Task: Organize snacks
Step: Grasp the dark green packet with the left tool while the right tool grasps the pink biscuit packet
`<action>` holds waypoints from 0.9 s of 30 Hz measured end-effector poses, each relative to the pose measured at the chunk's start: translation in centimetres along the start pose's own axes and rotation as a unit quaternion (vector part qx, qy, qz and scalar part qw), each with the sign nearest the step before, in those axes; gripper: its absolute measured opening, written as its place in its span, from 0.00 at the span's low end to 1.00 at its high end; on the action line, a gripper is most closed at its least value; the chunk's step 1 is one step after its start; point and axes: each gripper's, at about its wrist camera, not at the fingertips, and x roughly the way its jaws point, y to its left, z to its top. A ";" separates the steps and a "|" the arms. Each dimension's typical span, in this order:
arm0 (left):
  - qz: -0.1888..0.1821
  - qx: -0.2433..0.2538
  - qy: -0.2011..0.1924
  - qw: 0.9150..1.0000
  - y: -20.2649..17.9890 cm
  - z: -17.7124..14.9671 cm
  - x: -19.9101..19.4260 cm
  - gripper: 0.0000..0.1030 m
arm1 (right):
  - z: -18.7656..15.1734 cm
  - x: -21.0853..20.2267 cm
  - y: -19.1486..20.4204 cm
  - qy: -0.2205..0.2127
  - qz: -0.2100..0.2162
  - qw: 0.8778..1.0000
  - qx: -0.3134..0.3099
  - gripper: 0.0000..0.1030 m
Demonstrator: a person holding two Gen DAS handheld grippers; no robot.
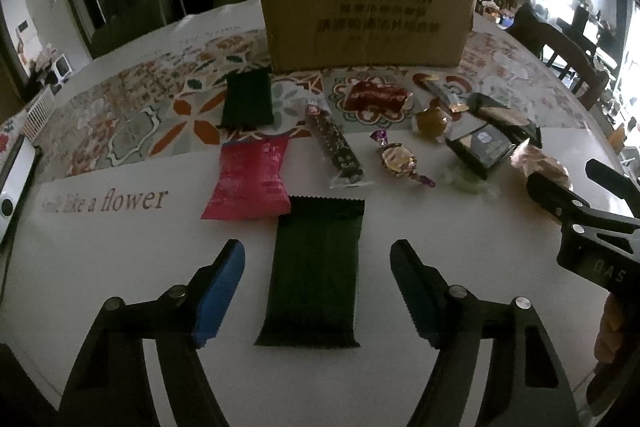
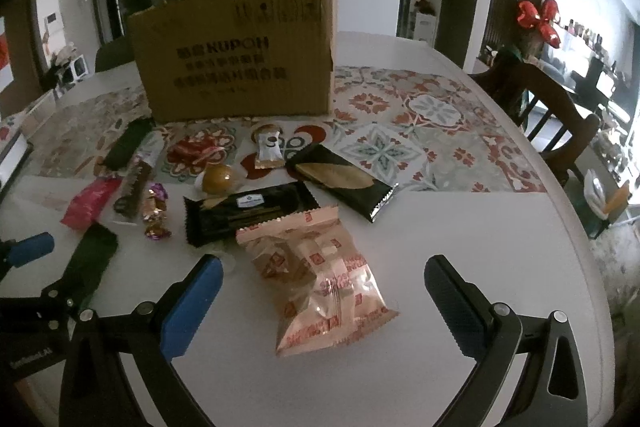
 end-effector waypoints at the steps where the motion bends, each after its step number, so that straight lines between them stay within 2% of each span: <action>1: -0.001 -0.001 0.004 1.000 0.0 0.0 0.3 0.69 | 0.0 0.2 0.0 0.001 0.000 1.000 0.000 0.98; 5: -0.007 -0.005 0.019 1.000 0.2 -0.1 1.2 0.64 | 0.0 1.0 0.1 0.010 0.000 1.000 0.000 0.93; 7: -0.009 -0.007 0.025 1.000 0.3 -0.1 1.5 0.61 | 0.0 1.3 0.1 0.014 0.002 1.000 0.001 0.88; 11: -0.016 -0.012 0.025 0.999 0.4 0.0 1.6 0.58 | -0.2 1.5 0.3 0.024 0.008 1.000 0.001 0.70; 13: -0.023 -0.014 0.024 0.999 0.5 0.0 1.5 0.47 | -0.3 1.6 0.3 0.028 0.009 1.000 0.003 0.63; 14: -0.025 -0.013 0.023 0.999 0.5 0.0 1.4 0.44 | -0.4 1.5 0.3 0.027 0.010 1.000 0.004 0.57; 20: -0.032 -0.007 0.025 0.999 0.4 -0.4 0.8 0.44 | -0.8 0.3 0.7 0.014 0.006 1.000 -0.001 0.53; 27: -0.036 0.005 -0.023 0.999 0.2 -0.6 -2.8 0.44 | -1.0 -2.3 1.4 -0.006 0.030 1.000 -0.006 0.52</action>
